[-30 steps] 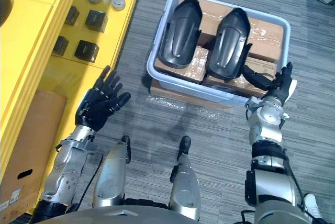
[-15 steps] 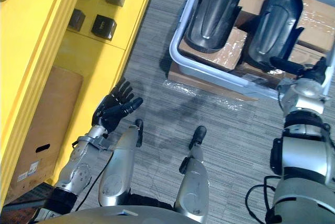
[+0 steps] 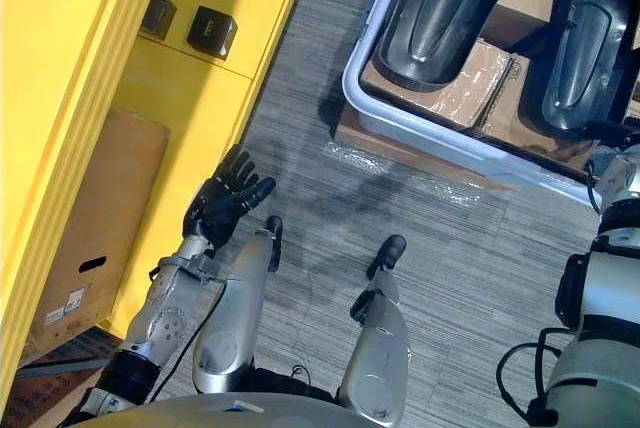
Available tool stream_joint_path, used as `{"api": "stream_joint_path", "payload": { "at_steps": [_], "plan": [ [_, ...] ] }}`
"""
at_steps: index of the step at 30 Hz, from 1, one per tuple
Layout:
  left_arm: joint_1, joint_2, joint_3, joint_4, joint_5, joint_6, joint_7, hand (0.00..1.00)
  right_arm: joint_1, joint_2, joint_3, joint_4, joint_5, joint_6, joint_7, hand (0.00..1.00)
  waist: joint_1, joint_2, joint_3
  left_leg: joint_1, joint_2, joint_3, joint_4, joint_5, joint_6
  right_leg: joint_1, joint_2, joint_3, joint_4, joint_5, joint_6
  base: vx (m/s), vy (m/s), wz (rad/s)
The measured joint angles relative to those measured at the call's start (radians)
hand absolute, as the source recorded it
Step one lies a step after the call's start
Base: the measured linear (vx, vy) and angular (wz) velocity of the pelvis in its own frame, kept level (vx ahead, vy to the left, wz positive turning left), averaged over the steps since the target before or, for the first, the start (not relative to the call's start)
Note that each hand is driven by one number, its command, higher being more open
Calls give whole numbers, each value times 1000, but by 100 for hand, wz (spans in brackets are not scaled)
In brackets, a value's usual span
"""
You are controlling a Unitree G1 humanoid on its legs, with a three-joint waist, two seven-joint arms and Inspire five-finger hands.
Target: Walk over and take three plastic housings, then place them on the shelf
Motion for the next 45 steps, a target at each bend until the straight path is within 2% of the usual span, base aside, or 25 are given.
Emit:
{"api": "stream_joint_path", "payload": {
  "at_steps": [5,9,17,22,25,27,32,35,37,38,39,40,42,45],
  "plan": [
    [2,-6,8,-1,1,-2,0,100,10,37,-42,-26,-10,40,41,0,-6,0,0,19,19,0,-3,5,-8,7,15,0,13,-3,-6,-52,-12,-6],
    [15,-9,25,-19,0,-41,0,100,23,73,-61,-28,-13,70,39,0,-6,-1,-1,69,23,4,-29,15,-15,39,15,0,20,-12,-15,-26,-3,0],
    [54,-5,55,-74,-3,-64,-3,100,59,142,-100,-28,-28,64,18,0,-13,-14,1,135,22,10,-69,35,-22,86,15,1,19,-16,-20,-18,11,1],
    [98,13,56,-84,-2,-64,-8,100,77,193,-99,-27,-62,30,-21,0,-31,-52,0,173,22,14,-85,41,-24,117,15,4,15,-15,-19,-2,32,1],
    [134,24,62,-108,-2,-64,-26,100,87,196,-75,-47,-89,2,-90,0,-38,-78,0,197,21,22,-96,41,-24,141,16,8,-7,-12,-15,-6,50,-4],
    [180,34,77,-147,2,-64,-52,100,131,222,-76,-164,-168,-13,-173,0,-49,-110,1,231,20,36,-120,44,-25,165,15,16,-26,-9,-11,4,41,-7],
    [206,50,73,-240,5,-49,-112,100,179,238,-76,-356,-336,-53,-254,0,-72,-137,1,283,21,55,-157,52,-31,196,15,29,-40,-8,-12,24,29,-7],
    [165,51,53,-290,-11,40,-136,100,190,262,-76,-409,-407,-80,-277,0,-91,-147,1,311,23,59,-169,55,-33,216,16,31,-41,-7,-13,35,32,-2],
    [107,52,29,-292,-108,170,-150,100,197,287,-76,-431,-447,-88,-278,0,-98,-159,-1,330,25,70,-180,55,-34,225,16,41,-41,-7,-13,31,53,-8],
    [93,52,23,-291,-133,200,-153,100,197,294,-75,-440,-457,-89,-278,0,-102,-161,-1,331,27,72,-180,54,-35,225,18,42,-42,-7,-13,8,40,-10],
    [63,53,7,-286,-178,272,-155,100,197,308,-73,-452,-482,-93,-277,0,-111,-165,-1,331,31,75,-178,53,-36,225,20,45,-42,-7,-13,3,31,-5],
    [49,54,-1,-280,-205,308,-156,100,197,312,-70,-455,-487,-96,-277,0,-114,-166,-1,333,32,77,-178,52,-36,225,22,51,-41,-7,-13,3,44,-13],
    [-19,53,-38,-212,-308,421,-158,100,197,331,-52,-459,-524,-112,-273,0,-119,-171,-2,352,40,94,-179,48,-39,229,28,69,-41,-7,-14,-1,43,-21],
    [-140,51,-82,-85,-425,541,-157,100,194,336,-34,-461,-562,-143,-262,0,-141,-177,-2,358,45,103,-177,46,-40,230,32,81,-41,-6,-15,-18,39,-13]
  ]
}}
